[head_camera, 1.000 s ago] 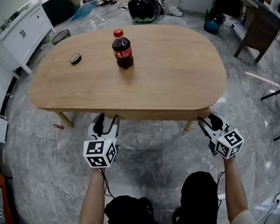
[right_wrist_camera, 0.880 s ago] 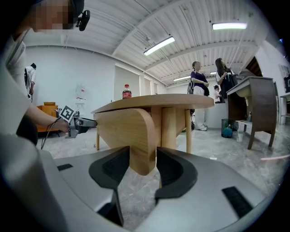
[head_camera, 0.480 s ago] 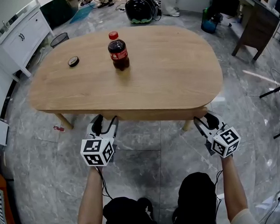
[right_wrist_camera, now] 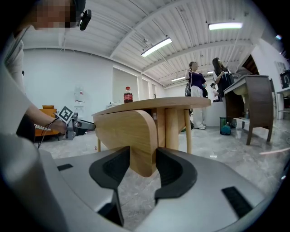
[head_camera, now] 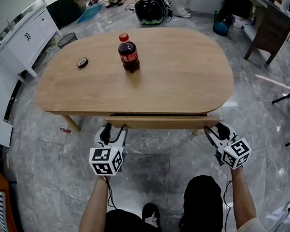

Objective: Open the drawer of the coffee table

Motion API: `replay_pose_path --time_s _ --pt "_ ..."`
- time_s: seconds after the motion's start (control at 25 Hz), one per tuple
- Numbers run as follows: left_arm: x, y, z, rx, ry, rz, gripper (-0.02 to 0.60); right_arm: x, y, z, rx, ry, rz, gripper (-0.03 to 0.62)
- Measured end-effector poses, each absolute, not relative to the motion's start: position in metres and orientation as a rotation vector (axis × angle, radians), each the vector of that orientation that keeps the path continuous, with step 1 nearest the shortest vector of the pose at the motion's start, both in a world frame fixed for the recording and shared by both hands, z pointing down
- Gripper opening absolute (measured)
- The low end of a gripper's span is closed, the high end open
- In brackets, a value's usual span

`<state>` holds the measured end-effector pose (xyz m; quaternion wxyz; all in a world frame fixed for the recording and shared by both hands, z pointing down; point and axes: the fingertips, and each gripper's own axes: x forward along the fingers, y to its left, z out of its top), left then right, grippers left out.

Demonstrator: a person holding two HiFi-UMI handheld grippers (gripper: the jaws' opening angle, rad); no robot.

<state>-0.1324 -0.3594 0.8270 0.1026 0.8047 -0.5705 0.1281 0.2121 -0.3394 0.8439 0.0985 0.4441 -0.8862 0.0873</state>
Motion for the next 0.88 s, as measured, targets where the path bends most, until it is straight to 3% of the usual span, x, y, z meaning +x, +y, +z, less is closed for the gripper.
replay_pose_path --time_s 0.88 --pt "-0.137 -0.311 0.829 2.339 -1.747 0.377 0.236 0.208 -0.295 0.847 1.26 -2.605 0.297 0.178"
